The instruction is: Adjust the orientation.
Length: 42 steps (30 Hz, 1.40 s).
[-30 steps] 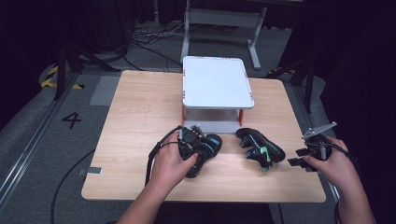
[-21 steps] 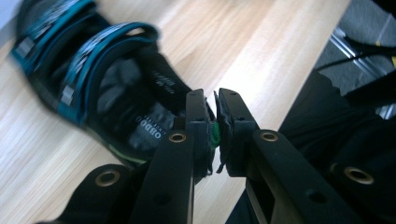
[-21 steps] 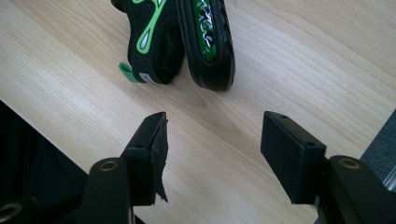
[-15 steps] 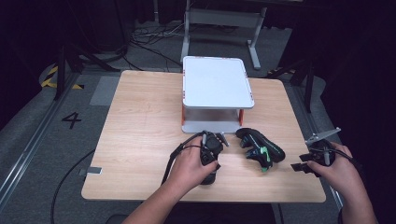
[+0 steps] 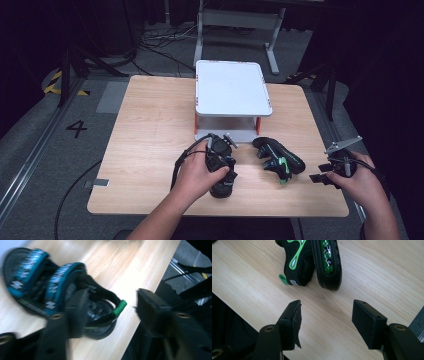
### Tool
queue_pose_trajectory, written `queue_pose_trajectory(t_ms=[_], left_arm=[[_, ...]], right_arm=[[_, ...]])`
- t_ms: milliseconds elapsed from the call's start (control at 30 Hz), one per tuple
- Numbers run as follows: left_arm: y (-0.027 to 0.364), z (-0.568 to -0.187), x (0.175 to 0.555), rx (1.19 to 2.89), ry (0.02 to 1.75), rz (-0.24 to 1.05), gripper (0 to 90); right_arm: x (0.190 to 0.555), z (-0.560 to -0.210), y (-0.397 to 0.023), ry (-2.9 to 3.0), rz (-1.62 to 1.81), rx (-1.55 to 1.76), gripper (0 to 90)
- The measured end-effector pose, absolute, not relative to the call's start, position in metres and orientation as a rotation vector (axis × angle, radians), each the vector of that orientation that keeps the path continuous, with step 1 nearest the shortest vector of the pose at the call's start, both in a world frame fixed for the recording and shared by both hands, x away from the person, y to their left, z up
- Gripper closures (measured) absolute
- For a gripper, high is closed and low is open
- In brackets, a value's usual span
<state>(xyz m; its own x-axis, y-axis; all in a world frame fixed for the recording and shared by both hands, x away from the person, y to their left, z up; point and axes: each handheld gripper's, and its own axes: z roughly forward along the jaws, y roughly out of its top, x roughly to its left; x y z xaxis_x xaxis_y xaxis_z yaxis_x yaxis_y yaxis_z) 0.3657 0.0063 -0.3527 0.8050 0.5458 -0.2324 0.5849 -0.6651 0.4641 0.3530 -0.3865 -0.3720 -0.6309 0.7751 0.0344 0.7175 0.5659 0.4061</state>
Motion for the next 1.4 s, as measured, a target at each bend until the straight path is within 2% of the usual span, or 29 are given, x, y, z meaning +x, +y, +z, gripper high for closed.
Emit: queue_pose_trajectory(t_ms=[167,333,500,633,900,1267,1400], left_arm=[[0.041,-0.341,0.372,2.442,0.958,0.044,34.4],[0.061,-0.342,0.378,2.462,1.016,0.093,31.5],[0.087,-0.344,0.382,2.483,1.067,0.166,30.2],[0.110,-0.349,0.386,2.483,1.159,0.222,27.8],[0.145,-0.356,0.385,2.435,1.282,0.239,27.5],[0.173,-0.366,0.371,2.419,1.344,0.235,27.2],[0.186,-0.372,0.369,2.360,1.395,0.256,24.9]], right_arm=[[0.356,-0.371,-0.378,2.599,0.652,1.242,36.0],[0.354,-0.370,-0.378,2.532,0.691,1.249,29.4],[0.354,-0.368,-0.378,2.503,0.704,1.217,29.2],[0.360,-0.369,-0.373,2.518,0.687,1.230,33.9],[0.374,-0.366,-0.360,2.516,0.763,1.190,43.5],[0.408,-0.372,-0.326,2.555,0.806,1.095,47.7],[0.420,-0.380,-0.316,2.576,0.797,1.059,49.5]])
